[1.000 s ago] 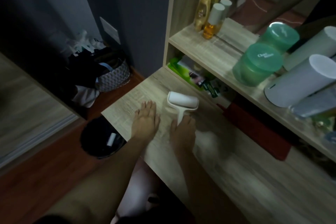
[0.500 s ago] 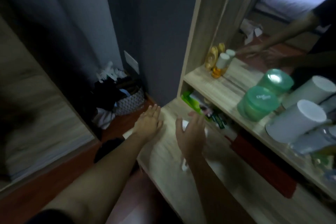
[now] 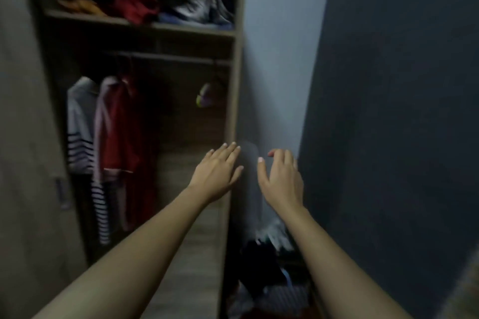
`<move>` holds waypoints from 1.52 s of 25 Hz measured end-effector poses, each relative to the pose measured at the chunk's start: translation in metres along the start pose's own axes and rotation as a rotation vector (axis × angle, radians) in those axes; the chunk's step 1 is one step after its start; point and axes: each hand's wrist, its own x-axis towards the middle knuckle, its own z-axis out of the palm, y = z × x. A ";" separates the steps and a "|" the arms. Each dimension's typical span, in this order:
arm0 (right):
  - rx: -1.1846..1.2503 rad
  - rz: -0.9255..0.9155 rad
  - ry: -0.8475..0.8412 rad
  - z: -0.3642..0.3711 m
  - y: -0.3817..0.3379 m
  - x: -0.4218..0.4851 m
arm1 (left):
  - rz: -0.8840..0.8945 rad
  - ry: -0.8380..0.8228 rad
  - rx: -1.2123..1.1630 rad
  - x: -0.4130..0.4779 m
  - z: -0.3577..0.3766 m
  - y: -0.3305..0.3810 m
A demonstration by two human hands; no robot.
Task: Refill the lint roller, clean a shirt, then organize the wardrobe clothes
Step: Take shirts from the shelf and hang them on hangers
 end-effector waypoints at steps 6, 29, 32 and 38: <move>0.207 -0.165 0.019 0.129 -0.147 0.109 | -0.101 0.151 0.175 0.043 -0.060 -0.213; -0.235 -0.402 -0.034 0.228 -0.360 0.475 | -0.079 0.385 0.498 0.250 -0.175 -0.517; -0.236 -0.315 -0.206 0.239 -0.370 0.489 | -0.086 0.353 0.565 0.261 -0.161 -0.531; -0.157 -0.178 -0.394 0.249 -0.365 0.503 | -0.047 0.533 0.567 0.271 -0.147 -0.541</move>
